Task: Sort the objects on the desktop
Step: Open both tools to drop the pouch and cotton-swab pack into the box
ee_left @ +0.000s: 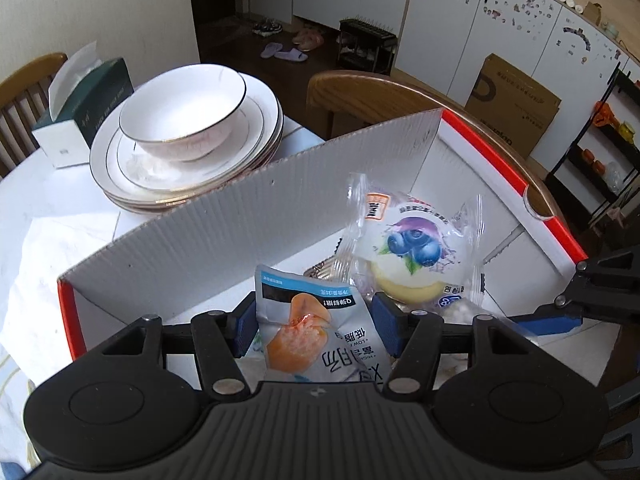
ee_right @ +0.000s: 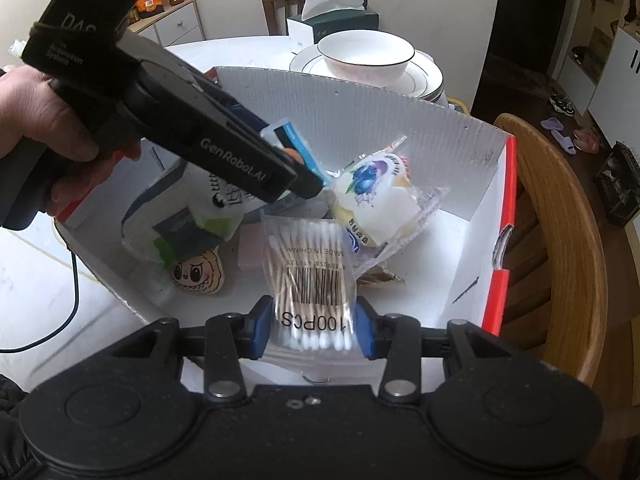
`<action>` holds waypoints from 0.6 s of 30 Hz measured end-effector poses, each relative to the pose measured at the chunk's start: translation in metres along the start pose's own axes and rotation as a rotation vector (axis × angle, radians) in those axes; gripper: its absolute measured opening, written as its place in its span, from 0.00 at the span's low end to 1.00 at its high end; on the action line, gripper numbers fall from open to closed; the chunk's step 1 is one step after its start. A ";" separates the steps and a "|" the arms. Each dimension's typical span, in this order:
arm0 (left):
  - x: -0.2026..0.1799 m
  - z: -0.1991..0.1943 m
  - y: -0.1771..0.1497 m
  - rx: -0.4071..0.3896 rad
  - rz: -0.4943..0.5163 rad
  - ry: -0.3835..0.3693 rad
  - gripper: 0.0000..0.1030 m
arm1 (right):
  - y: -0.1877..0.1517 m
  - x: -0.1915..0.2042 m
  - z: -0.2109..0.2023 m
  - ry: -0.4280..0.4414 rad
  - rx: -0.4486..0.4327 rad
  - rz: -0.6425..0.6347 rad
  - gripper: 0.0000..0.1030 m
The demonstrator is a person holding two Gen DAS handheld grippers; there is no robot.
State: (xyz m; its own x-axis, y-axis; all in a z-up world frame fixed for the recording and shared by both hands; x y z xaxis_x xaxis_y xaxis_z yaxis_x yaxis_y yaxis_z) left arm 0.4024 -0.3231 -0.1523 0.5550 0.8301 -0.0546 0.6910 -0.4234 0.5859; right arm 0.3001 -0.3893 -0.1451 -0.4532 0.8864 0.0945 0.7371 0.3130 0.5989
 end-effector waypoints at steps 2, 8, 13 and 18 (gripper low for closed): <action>0.000 0.000 -0.002 0.003 -0.003 0.000 0.58 | 0.000 -0.001 0.000 0.001 -0.002 0.003 0.42; 0.002 -0.003 -0.004 -0.003 -0.014 -0.008 0.64 | 0.001 -0.005 0.000 -0.019 -0.011 -0.014 0.45; 0.002 -0.011 -0.003 -0.030 -0.019 -0.019 0.66 | -0.001 -0.005 -0.006 -0.040 -0.021 -0.032 0.51; 0.001 -0.022 -0.004 -0.058 -0.024 -0.030 0.66 | 0.003 -0.007 -0.017 -0.063 -0.051 -0.047 0.59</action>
State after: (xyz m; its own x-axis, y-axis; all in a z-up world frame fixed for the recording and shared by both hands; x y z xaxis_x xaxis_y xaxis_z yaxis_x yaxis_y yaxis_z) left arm 0.3900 -0.3126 -0.1367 0.5528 0.8282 -0.0925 0.6768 -0.3814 0.6296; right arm 0.2972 -0.4007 -0.1304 -0.4529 0.8914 0.0158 0.6885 0.3385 0.6414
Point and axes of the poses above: each gripper's, at about its wrist camera, not at the fingertips, and z roughly the way its jaws point, x to its left, y to its top, the point moved 10 cm from there along z, roughly the way its jaws point, and after that the axes turned 5 degrees about -x, right-handed, at the moved point
